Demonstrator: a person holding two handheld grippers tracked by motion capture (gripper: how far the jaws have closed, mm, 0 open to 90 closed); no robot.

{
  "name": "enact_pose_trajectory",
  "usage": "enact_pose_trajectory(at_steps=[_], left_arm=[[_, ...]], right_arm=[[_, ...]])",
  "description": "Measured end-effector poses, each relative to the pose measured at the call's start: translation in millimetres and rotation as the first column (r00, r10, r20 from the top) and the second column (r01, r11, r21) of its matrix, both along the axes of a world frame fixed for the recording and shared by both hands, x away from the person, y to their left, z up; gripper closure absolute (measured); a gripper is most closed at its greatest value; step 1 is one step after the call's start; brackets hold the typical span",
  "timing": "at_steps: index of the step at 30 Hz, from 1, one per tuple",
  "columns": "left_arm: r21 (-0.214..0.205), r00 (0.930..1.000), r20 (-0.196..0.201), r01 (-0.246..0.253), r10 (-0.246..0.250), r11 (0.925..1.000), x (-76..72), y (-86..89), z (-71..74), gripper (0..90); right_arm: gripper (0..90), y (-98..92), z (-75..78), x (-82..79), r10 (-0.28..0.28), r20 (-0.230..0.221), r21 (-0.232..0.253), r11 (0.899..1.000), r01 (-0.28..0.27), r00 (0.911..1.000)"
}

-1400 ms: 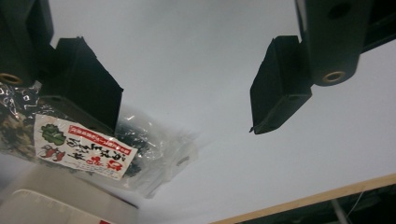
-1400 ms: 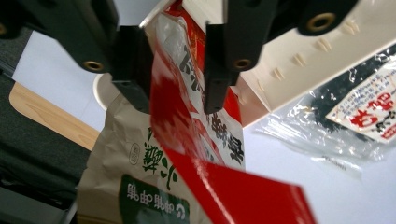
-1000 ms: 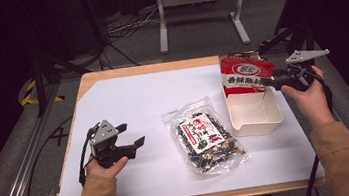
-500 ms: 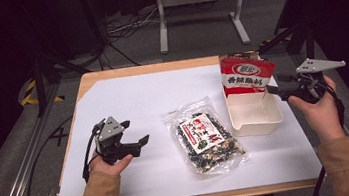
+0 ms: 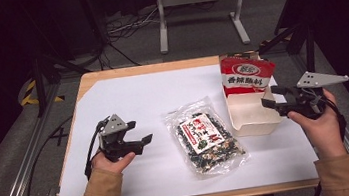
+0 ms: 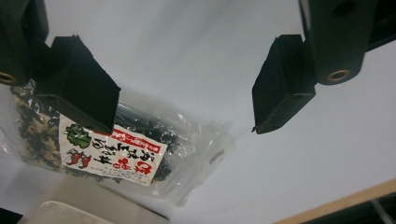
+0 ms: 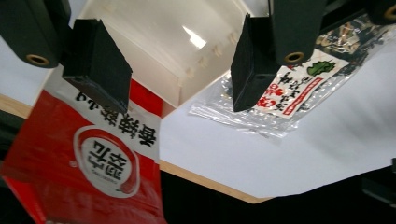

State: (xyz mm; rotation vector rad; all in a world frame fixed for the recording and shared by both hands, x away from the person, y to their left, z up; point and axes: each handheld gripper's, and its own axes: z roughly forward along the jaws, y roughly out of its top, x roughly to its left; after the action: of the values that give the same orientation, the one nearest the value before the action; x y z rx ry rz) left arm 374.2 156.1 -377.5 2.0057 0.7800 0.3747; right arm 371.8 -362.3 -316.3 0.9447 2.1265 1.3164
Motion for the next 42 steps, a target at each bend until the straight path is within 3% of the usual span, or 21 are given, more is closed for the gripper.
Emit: enact_pose_trajectory(at_steps=[6,10,15,22,25,33,37,42], left_arm=[[-0.013,1.0000,-0.002,-0.003,0.003,0.9999,5.2,-3.3,-0.1,23.2],[-0.019,0.9986,-0.043,-0.031,0.031,0.9993,12.6,-5.0,-4.8,18.9],[-0.018,0.9951,-0.089,-0.043,0.041,0.9989,24.5,-12.9,-11.2,16.1],[-0.060,0.9881,-0.139,-0.074,0.066,0.9954,36.8,-27.3,-15.1,16.2],[-0.060,0.9829,-0.163,-0.096,0.085,0.9936,42.6,-31.3,-17.3,17.3],[-0.050,0.9792,-0.179,-0.107,0.096,0.9930,54.7,-41.7,-22.7,17.9],[-0.017,0.9792,-0.180,-0.099,0.095,0.9949,60.4,-49.9,-25.1,17.2],[-0.015,0.9752,-0.193,-0.113,0.108,0.9935,66.2,-55.0,-29.0,17.4]], right_arm=[[37.0,8.8,-1.8,-8.9,0.032,0.021,0.011,0.999,-0.032,0.9993],[36.1,13.0,0.4,-11.3,0.046,0.040,-0.017,0.999,-0.045,0.9981],[37.2,15.2,0.6,-11.8,0.064,0.043,-0.010,0.998,-0.063,0.9970],[37.8,22.4,1.1,-14.2,0.088,0.053,-0.020,0.996,-0.087,0.9947],[39.9,24.1,1.6,-16.0,0.096,0.062,-0.033,0.995,-0.094,0.9934],[39.8,25.2,3.5,-18.5,0.098,0.073,-0.027,0.995,-0.096,0.9925],[39.8,28.3,3.4,-18.9,0.112,0.066,-0.027,0.994,-0.110,0.9915],[39.6,29.5,3.0,-19.7,0.120,0.050,-0.022,0.993,-0.119,0.9915]])
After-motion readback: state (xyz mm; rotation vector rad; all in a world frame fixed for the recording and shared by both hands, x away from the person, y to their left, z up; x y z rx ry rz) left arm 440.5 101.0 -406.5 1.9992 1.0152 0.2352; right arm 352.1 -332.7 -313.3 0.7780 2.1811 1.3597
